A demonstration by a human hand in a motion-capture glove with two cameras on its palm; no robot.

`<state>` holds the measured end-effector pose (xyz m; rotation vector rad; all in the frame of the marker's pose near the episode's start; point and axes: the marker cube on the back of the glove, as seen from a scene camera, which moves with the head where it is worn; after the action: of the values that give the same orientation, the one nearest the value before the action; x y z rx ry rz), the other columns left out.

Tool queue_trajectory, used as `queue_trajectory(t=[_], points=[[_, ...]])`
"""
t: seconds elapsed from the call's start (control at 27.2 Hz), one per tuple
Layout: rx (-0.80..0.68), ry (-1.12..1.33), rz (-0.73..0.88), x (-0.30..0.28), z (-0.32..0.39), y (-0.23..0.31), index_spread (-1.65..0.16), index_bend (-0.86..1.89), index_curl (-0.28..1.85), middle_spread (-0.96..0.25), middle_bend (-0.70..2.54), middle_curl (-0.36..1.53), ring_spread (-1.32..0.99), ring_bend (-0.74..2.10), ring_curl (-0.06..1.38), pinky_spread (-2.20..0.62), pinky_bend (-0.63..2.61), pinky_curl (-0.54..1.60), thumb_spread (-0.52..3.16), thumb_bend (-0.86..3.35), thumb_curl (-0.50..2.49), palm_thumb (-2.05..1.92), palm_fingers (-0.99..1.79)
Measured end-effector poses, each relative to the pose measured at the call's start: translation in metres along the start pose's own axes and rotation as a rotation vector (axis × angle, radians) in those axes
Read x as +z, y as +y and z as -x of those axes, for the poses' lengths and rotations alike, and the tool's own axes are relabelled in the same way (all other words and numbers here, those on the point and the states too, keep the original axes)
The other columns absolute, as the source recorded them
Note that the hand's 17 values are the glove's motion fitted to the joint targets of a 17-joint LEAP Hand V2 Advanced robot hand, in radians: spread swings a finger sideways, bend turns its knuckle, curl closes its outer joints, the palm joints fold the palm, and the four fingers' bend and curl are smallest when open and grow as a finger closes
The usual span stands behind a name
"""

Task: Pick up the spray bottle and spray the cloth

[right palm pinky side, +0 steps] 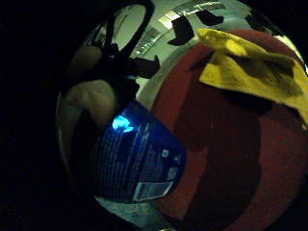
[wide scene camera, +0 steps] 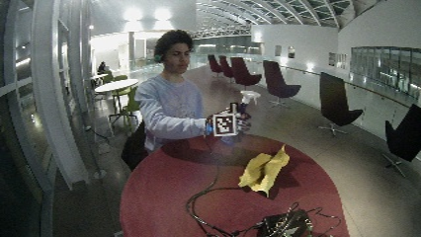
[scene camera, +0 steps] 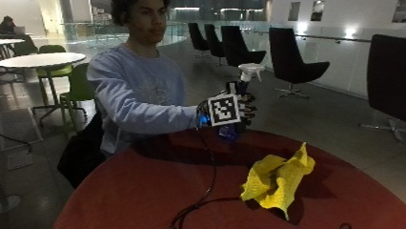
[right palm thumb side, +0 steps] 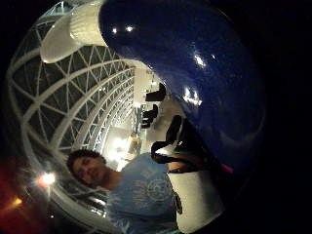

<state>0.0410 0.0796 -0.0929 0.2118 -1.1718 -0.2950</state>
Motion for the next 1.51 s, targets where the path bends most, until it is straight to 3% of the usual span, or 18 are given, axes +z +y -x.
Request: queue_trajectory(t=[0.18, 0.37, 0.7, 0.88, 1.07, 1.51], points=[[-0.13, 0.067, -0.007, 0.046, -0.006, -0.016, -0.23, 0.1, 0.17, -0.02, 0.35, 0.44, 0.06, 0.6, 0.38, 0.26, 0.34, 0.35, 0.94, -0.02, 0.63, 0.75, 0.77], [-0.167, 0.088, -0.044, 0.076, -0.012, -0.027, -0.25, 0.1, 0.18, -0.03, 0.34, 0.44, 0.04, 0.59, 0.38, 0.25, 0.32, 0.34, 0.95, -0.02, 0.62, 0.76, 0.75], [-0.151, 0.081, -0.063, 0.078, -0.022, -0.026, -0.28, 0.08, 0.18, -0.04, 0.33, 0.44, 0.04, 0.57, 0.38, 0.24, 0.31, 0.35, 0.96, -0.02, 0.62, 0.76, 0.72], [-0.092, 0.15, 0.006, 0.075, -0.039, -0.018, -0.3, 0.02, 0.15, -0.03, 0.31, 0.43, 0.03, 0.53, 0.37, 0.24, 0.39, 0.38, 0.99, -0.04, 0.58, 0.72, 0.55], [-0.086, 0.18, 0.038, 0.051, -0.036, 0.014, -0.34, 0.01, 0.12, 0.01, 0.28, 0.42, 0.04, 0.48, 0.36, 0.25, 0.5, 0.41, 1.0, -0.06, 0.51, 0.62, 0.32], [0.051, 0.658, -0.04, -0.064, -0.054, 0.141, -0.37, 0.13, 0.14, 0.0, 0.35, 0.41, 0.05, 0.45, 0.31, 0.24, 0.44, 0.36, 1.03, -0.03, 0.44, 0.58, 0.44]])
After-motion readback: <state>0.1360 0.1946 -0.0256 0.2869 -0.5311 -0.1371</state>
